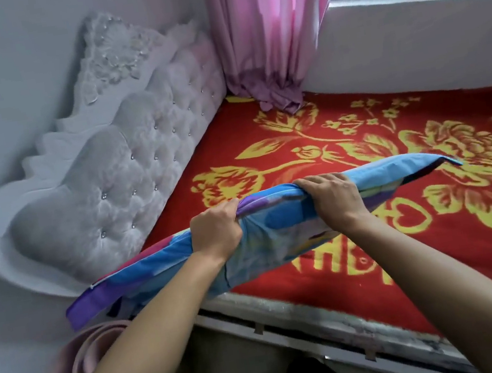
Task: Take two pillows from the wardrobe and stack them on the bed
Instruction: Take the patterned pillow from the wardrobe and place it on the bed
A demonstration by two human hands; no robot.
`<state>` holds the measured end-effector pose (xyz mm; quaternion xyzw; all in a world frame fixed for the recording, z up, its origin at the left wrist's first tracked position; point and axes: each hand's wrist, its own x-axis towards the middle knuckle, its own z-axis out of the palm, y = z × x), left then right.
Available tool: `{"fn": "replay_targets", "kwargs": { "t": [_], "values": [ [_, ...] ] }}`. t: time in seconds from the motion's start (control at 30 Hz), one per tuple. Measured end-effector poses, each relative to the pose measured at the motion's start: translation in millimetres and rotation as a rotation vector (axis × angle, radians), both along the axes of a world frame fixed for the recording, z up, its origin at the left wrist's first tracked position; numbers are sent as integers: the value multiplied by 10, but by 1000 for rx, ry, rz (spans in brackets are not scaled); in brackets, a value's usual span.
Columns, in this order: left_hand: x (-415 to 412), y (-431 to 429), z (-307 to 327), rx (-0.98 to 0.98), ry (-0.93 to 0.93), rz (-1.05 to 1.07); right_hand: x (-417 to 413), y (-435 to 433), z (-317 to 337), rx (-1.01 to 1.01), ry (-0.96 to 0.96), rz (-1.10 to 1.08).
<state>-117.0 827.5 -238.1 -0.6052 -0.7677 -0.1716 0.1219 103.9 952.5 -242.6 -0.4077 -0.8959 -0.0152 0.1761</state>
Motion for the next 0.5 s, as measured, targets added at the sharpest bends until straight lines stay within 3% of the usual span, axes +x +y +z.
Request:
{"fn": "replay_targets", "kwargs": {
  "t": [0.23, 0.5],
  "values": [
    [-388, 937, -94, -55, 47, 48, -504, 1097, -292, -21, 59, 33],
    [-906, 1678, -158, -4, -82, 91, -1158, 1948, -398, -19, 80, 58]
  ]
}}
